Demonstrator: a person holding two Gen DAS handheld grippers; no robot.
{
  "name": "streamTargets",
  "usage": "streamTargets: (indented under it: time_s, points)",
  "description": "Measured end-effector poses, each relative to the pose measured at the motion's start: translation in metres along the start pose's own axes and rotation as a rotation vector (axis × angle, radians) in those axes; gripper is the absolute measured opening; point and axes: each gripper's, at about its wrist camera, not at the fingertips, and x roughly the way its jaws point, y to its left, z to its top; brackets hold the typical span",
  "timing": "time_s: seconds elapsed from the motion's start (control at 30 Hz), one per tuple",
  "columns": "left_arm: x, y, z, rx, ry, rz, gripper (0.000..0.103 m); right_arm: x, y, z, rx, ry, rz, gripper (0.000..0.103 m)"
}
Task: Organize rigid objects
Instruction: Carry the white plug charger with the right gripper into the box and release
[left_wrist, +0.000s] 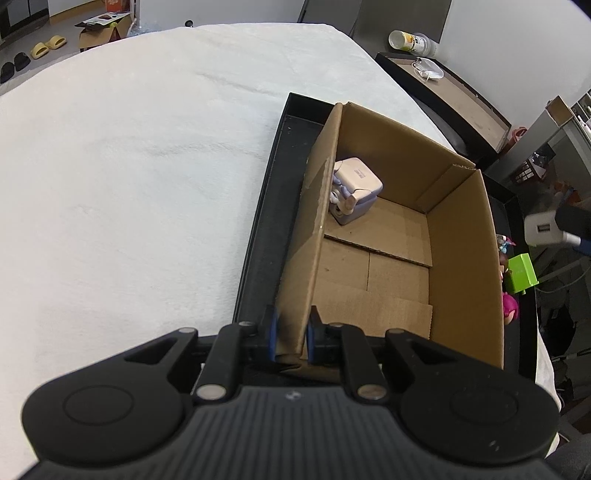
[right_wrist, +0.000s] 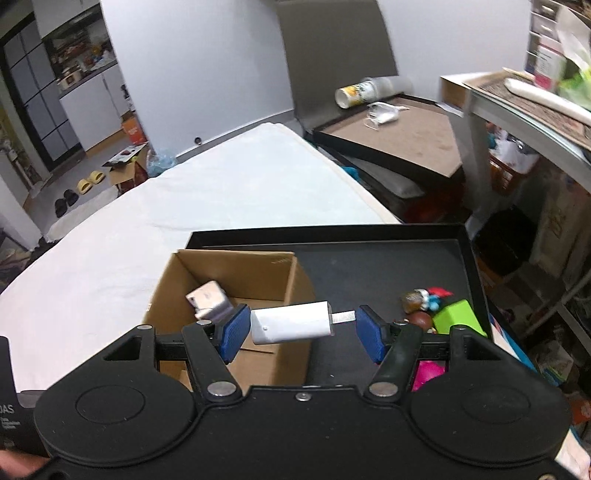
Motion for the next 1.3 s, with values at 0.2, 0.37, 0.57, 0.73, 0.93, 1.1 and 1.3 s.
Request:
streamTargets:
  time_s: [0.2,0.37,0.57,0.73,0.93,1.1,1.3]
  points:
    - [0.0,0.001,0.0,-0.01,0.004,-0.008,0.015,0.008,0.021,0.008,-0.052,0.003,0.018,0.061]
    - [0.0,0.002,0.001,-0.018,0.005,-0.01,0.015,0.022,0.039,0.013,-0.087,0.024,0.034,0.061]
    - [-0.001,0.003,-0.001,-0.039,0.008,-0.024,0.015,0.04,0.049,0.016,-0.112,0.065,0.042,0.062]
    - [-0.001,0.001,-0.003,-0.036,0.013,-0.029,0.016,0.033,0.044,0.019,-0.094,0.027,0.032,0.068]
    - [-0.002,0.0,-0.002,-0.029,0.017,-0.041,0.017,0.02,0.021,0.012,-0.048,0.019,0.014,0.069]
    - [-0.003,-0.004,-0.001,-0.014,0.019,-0.032,0.017,0.013,-0.005,0.002,-0.021,0.026,-0.011,0.069]
    - [-0.009,-0.007,0.001,0.0,0.006,-0.02,0.016,0.011,-0.038,-0.014,0.017,0.053,-0.043,0.069]
